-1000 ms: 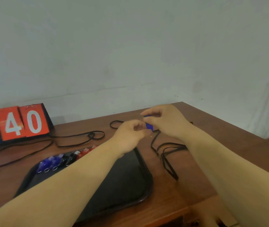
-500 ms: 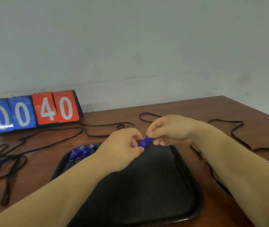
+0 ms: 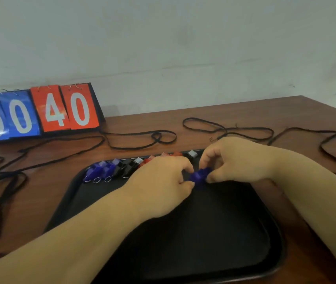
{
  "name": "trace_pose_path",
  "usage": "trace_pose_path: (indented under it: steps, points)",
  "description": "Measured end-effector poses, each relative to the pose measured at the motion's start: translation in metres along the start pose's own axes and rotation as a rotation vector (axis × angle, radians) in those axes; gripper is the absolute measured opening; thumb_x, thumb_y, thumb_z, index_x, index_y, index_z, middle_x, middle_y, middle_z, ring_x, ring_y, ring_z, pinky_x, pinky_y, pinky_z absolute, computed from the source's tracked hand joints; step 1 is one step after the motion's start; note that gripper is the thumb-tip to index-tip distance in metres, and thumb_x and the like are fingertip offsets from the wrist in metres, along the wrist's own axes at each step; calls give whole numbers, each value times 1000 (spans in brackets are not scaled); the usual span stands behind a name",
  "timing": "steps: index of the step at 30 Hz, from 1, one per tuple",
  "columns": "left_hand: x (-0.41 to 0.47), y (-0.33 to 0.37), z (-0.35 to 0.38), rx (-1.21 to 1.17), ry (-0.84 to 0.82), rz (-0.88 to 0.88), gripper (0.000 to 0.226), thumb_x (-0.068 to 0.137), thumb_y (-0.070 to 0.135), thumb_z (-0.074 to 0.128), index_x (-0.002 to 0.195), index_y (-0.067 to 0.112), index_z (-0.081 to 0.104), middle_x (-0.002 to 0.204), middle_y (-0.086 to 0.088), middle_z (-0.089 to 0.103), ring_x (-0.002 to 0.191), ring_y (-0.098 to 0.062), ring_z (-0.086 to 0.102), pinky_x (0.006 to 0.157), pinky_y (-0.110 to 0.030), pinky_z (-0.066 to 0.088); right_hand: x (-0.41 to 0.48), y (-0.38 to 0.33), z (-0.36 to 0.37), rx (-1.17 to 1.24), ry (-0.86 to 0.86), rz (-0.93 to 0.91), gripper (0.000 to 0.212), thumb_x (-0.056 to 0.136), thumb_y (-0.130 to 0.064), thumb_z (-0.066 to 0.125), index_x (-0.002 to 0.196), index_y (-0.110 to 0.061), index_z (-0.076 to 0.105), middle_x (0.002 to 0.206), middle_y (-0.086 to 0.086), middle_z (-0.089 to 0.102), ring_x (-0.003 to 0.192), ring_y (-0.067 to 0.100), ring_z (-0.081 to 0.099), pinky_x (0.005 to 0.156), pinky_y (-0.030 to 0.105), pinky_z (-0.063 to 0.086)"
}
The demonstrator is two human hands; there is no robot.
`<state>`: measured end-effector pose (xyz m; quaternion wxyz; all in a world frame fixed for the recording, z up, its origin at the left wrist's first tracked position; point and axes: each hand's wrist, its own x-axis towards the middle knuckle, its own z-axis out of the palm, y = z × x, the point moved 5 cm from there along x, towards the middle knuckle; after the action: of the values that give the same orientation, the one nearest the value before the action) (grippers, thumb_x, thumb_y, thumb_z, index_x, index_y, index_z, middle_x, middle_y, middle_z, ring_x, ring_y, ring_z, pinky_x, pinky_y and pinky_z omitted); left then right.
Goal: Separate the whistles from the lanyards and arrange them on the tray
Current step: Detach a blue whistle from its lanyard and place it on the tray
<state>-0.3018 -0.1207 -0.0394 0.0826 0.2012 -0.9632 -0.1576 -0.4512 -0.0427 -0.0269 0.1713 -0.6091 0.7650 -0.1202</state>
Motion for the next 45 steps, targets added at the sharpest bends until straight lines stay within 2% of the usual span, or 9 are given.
trace_pose_path:
  steps: [6, 10, 13, 18, 25, 31, 35, 41, 45]
  points:
    - [-4, 2, -1, 26, -25, 54, 39, 98, 40, 64, 135, 41, 53, 92, 15, 66, 81, 4, 59, 74, -16, 45, 1, 6, -5, -45, 117, 26, 22, 87, -30, 78, 107, -37, 73, 97, -18, 71, 90, 0, 66, 89, 30, 56]
    - [-3, 7, 0, 79, -30, 107, 52, 101, 41, 59, 149, 41, 41, 101, 21, 49, 81, 9, 46, 72, -7, 32, 4, 11, -4, -42, 155, 36, 23, 88, -30, 77, 109, -39, 72, 101, -19, 68, 93, -1, 64, 87, 25, 55]
    - [-1, 5, 3, 117, -70, 82, 56, 102, 45, 54, 155, 42, 34, 97, 19, 37, 77, 7, 40, 68, -9, 27, 6, 16, -6, -56, 206, 40, 22, 87, -32, 78, 105, -41, 70, 100, -20, 65, 90, -2, 59, 73, 14, 45]
    - [2, 3, 7, 149, -136, 42, 60, 102, 50, 52, 157, 44, 29, 98, 18, 36, 80, -1, 42, 70, -16, 32, 10, 23, -6, -54, 253, 84, 22, 86, -33, 79, 98, -43, 65, 95, -18, 62, 87, 2, 58, 68, 16, 41]
    - [4, 1, 9, 160, -138, 23, 63, 102, 56, 49, 158, 43, 25, 139, 8, 51, 103, -3, 41, 89, -23, 37, 14, 26, -4, -24, 288, 80, 16, 85, -34, 80, 94, -39, 68, 92, -18, 64, 87, 3, 60, 72, 21, 46]
    - [5, 0, 9, 160, -131, 21, 62, 101, 56, 49, 158, 45, 25, 138, 7, 52, 104, -5, 47, 89, -24, 41, 18, 27, -2, -26, 310, 73, 14, 85, -38, 80, 92, -38, 68, 92, -17, 64, 86, 3, 61, 75, 23, 50]
    - [7, -2, 9, 184, -116, 13, 61, 101, 58, 47, 157, 45, 26, 139, 6, 53, 119, -12, 55, 91, -28, 47, 20, 27, -1, -32, 327, 75, 15, 84, -39, 80, 90, -39, 66, 91, -18, 65, 86, 4, 62, 76, 24, 53]
    - [8, -3, 11, 181, -110, 17, 62, 101, 59, 45, 158, 45, 25, 130, 6, 55, 103, -8, 51, 83, -26, 43, 20, 28, -2, -24, 349, 80, 16, 84, -38, 80, 90, -39, 66, 92, -18, 65, 86, 2, 61, 74, 22, 50]
    - [9, -4, 11, 177, -124, 20, 61, 101, 59, 46, 157, 45, 26, 133, 6, 55, 112, -8, 52, 86, -25, 41, 20, 29, -1, -16, 353, 83, 16, 85, -37, 80, 89, -41, 65, 92, -18, 66, 85, 0, 61, 75, 21, 51]
